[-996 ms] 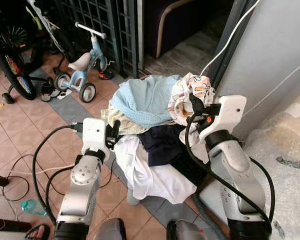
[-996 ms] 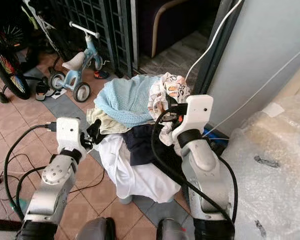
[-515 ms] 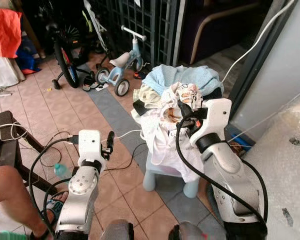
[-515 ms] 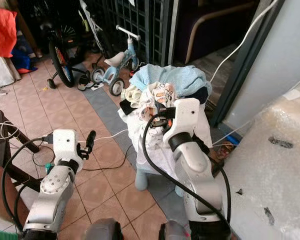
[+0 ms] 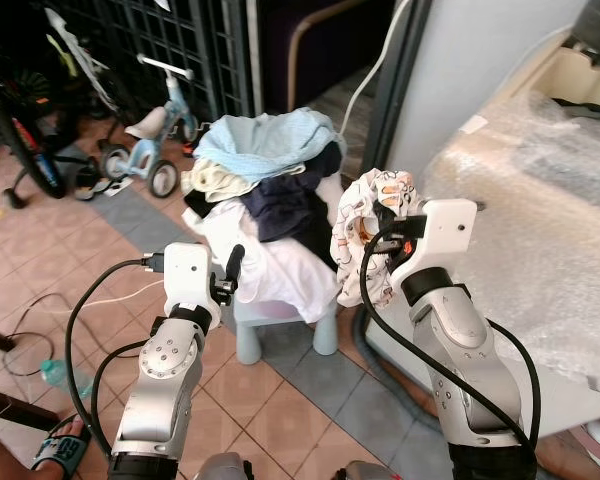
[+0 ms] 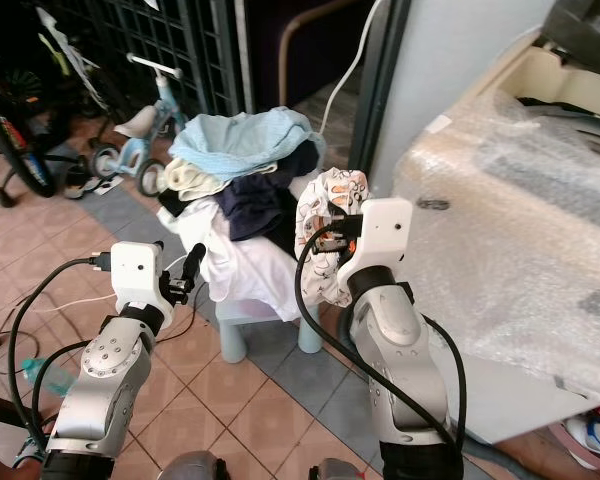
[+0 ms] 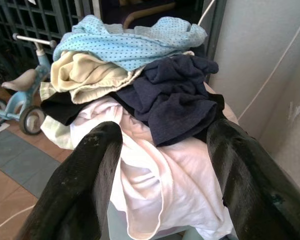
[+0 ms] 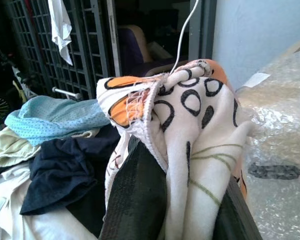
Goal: Clothes washing
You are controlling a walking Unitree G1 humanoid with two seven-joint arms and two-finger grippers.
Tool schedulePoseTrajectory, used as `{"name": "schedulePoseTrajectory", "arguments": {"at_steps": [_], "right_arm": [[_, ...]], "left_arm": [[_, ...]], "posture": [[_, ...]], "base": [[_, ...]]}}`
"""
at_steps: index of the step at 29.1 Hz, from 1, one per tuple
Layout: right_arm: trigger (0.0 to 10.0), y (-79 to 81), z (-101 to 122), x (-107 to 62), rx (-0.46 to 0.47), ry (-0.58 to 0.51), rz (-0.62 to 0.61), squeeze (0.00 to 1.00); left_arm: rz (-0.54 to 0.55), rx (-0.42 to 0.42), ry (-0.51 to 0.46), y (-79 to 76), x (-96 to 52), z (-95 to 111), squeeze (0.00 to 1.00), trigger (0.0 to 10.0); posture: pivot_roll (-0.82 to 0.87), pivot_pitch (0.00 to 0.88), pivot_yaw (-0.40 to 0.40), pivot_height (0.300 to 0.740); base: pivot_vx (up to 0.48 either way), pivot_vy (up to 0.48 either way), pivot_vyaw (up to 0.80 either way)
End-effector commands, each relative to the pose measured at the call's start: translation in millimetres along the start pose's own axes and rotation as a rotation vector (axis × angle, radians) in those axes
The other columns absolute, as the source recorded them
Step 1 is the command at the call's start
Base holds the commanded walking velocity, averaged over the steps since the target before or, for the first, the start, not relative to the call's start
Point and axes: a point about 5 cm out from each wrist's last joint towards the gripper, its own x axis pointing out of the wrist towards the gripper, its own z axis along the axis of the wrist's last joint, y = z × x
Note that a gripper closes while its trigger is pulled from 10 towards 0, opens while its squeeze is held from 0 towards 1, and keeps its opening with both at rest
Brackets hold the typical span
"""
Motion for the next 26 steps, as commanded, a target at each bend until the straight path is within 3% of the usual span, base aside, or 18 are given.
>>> {"name": "schedulePoseTrajectory", "arguments": {"at_steps": [1, 11, 19, 26], "right_arm": [[10.0, -4.4, 2.5, 1.9, -0.027, -0.021, -0.029, 0.0], [10.0, -12.1, 3.5, 1.6, -0.098, -0.062, -0.074, 0.0], [10.0, -32.8, -16.4, -22.6, -0.154, -0.007, -0.158, 0.0], [10.0, -33.8, -20.8, -29.7, -0.154, 0.004, -0.174, 0.0]], "left_arm": [[0.008, 0.004, -0.017, 2.6, 0.6, 6.2, 0.0, 10.0], [-0.015, 0.011, -0.019, 4.2, -0.1, 6.2, 0.0, 10.0], [0.03, 0.004, -0.018, 6.9, -4.6, 5.3, 0.0, 10.0], [0.02, 0.006, -0.024, 0.4, -8.0, 5.0, 0.0, 10.0]], "posture": [[-0.04, 0.07, 0.024, 0.74], [-0.03, 0.063, 0.032, 0.74], [-0.03, 0.059, 0.038, 0.74], [-0.04, 0.05, 0.041, 0.74]], "base": [[0.0, 0.0, -0.8], [0.0, 0.0, -0.8], [0.0, 0.0, -0.8], [0.0, 0.0, -0.8]]}}
